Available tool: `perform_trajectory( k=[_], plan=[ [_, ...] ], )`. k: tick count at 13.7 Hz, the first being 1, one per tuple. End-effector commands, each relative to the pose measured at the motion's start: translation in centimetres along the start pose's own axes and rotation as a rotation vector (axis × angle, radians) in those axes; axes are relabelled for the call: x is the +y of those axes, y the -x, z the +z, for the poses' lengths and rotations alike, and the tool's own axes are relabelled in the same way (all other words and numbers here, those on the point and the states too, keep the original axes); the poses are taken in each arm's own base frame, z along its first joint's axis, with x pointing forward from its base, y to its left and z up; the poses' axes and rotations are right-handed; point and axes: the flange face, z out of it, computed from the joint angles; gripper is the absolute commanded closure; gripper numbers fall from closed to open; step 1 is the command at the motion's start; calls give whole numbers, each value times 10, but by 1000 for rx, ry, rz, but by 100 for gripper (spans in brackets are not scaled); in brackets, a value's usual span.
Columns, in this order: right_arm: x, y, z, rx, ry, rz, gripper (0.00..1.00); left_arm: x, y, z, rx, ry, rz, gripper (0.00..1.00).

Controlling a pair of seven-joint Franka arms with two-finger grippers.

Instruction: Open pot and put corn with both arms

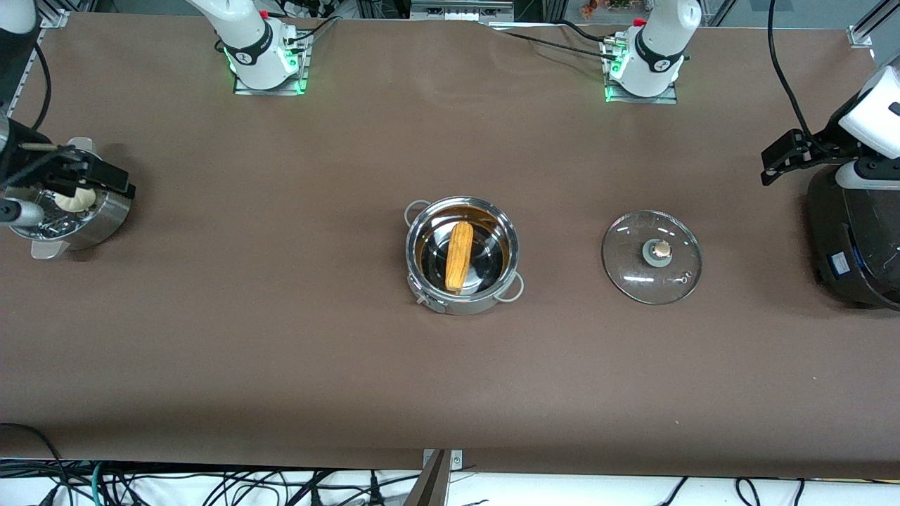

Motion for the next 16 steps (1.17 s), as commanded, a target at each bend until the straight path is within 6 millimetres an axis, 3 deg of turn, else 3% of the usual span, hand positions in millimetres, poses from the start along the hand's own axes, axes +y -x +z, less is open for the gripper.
perform_trajectory(
  k=[1, 2, 3, 4, 7, 9, 16],
  plan=[
    [-1, 23, 7, 16, 23, -6, 0, -1, 0, -12, 6, 3, -4, 0],
    [-5, 22, 5, 27, 48, -8, 0, -4, -2, -17, 18, 1, 1, 0],
    [-22, 31, 0, 43, 61, -36, 0, -5, -4, -31, 44, 3, -10, 0],
    [-37, 44, 5, 41, 67, -21, 0, -9, -4, -32, 36, -4, -14, 0],
    [-33, 41, 11, 82, 55, 40, 0, -28, -3, -34, 32, 3, -41, 0],
    [-19, 33, 12, 75, 44, 58, 0, -22, -5, -30, 23, 6, -38, 0],
    [-16, 22, 9, 81, 49, 38, 0, -17, -4, -21, -26, 6, -34, 0]
  ],
)
